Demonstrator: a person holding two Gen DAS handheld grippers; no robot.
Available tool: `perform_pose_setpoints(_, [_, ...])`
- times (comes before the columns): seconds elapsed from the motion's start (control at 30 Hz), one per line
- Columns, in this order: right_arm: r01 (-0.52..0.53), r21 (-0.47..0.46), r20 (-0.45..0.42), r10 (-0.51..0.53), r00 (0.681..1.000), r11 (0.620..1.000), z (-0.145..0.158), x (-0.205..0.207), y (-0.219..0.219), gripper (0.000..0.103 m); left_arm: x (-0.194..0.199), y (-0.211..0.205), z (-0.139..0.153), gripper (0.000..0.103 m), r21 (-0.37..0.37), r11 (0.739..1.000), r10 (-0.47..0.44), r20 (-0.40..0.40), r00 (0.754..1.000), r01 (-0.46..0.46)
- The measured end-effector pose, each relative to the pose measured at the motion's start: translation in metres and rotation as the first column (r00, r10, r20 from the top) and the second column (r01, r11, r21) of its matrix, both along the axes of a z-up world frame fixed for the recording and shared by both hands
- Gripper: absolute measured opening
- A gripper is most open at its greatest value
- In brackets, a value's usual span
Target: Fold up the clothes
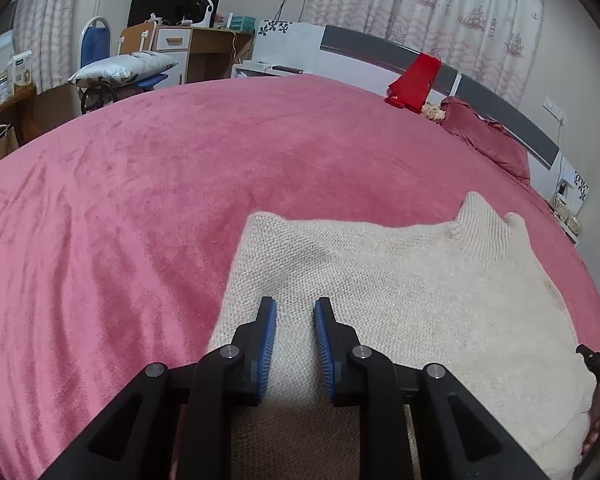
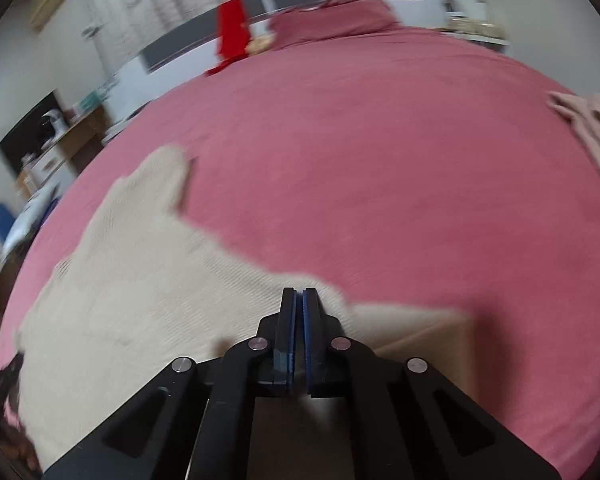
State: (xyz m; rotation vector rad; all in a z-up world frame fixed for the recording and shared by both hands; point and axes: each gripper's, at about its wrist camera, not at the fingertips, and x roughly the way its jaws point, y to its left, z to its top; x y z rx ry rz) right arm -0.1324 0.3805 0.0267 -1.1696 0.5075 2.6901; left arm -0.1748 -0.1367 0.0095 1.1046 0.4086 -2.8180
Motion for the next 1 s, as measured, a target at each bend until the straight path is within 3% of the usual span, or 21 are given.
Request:
perform_pose_setpoints(0.07, [-0.003,0.023,0.005,0.003,1.000,1.000,0.014,0.011,-0.009,0.008,-0.001,0.003,0.000,0.020,-0.022,1.000,0.002,0.003,1.000,-0.002])
perform_pose_setpoints(0.17, [-0.057,0.042,-0.105,0.061,0.993,0.998,0.036,0.022,-0.029,0.012,-0.001,0.005,0.000,0.020,-0.033,0.999,0.003,0.004,1.000,-0.003])
perform_pose_setpoints(0.2, [-0.089,0.028,-0.104,0.091,0.990,0.996,0.038,0.019,-0.036,0.013,0.000,0.004,0.000,0.020,-0.029,1.000,0.003,0.003,1.000,-0.003])
perform_pose_setpoints(0.27, [-0.132,0.042,-0.024,0.133,0.991,0.990,0.028,0.006,-0.044,0.013,0.000,0.003,0.000,0.020,-0.020,1.000,0.001,0.000,1.000,-0.001])
perform_pose_setpoints(0.33, [-0.112,0.068,0.051,0.109,0.993,0.991,0.011,-0.007,-0.041,0.008,0.000,0.000,0.000,0.020,0.001,1.000,-0.001,-0.002,1.000,0.001])
perform_pose_setpoints(0.4, [-0.024,0.026,0.016,0.024,1.000,0.999,0.013,-0.001,-0.024,0.003,0.000,-0.001,-0.001,0.020,0.011,1.000,-0.002,-0.001,1.000,0.002])
perform_pose_setpoints(0.43, [0.024,0.032,0.010,-0.025,1.000,0.999,0.017,0.004,-0.018,0.004,0.000,-0.001,-0.001,0.020,0.011,1.000,-0.002,0.001,1.000,0.002])
perform_pose_setpoints(0.47, [0.072,0.038,0.004,-0.073,0.997,0.997,0.022,0.008,-0.013,0.013,0.000,0.000,0.001,0.020,0.002,1.000,-0.001,0.002,1.000,0.001])
perform_pose_setpoints(0.53, [0.055,0.033,-0.095,-0.052,0.994,0.998,0.044,0.030,-0.018,0.014,0.002,0.004,0.005,0.020,-0.019,1.000,0.010,-0.003,1.000,-0.010])
perform_pose_setpoints(0.67, [-0.129,0.041,-0.143,0.134,0.981,0.991,0.055,0.060,-0.070,0.025,0.013,0.008,0.012,0.020,-0.006,1.000,0.028,-0.023,0.999,-0.028])
perform_pose_setpoints(0.73, [-0.164,0.060,-0.108,0.170,0.979,0.985,0.037,0.058,-0.082,0.025,0.016,0.011,0.011,0.020,-0.005,1.000,0.007,-0.005,1.000,-0.007])
perform_pose_setpoints(0.87, [-0.233,0.095,-0.034,0.237,0.971,0.968,0.001,0.055,-0.106,0.024,0.017,0.023,-0.001,0.021,-0.085,0.995,-0.055,0.024,0.998,0.056])
perform_pose_setpoints(1.0, [-0.227,0.140,-0.040,0.234,0.971,0.964,0.003,0.053,-0.114,0.024,0.025,0.016,-0.002,0.022,-0.047,0.995,-0.083,0.018,0.996,0.084])
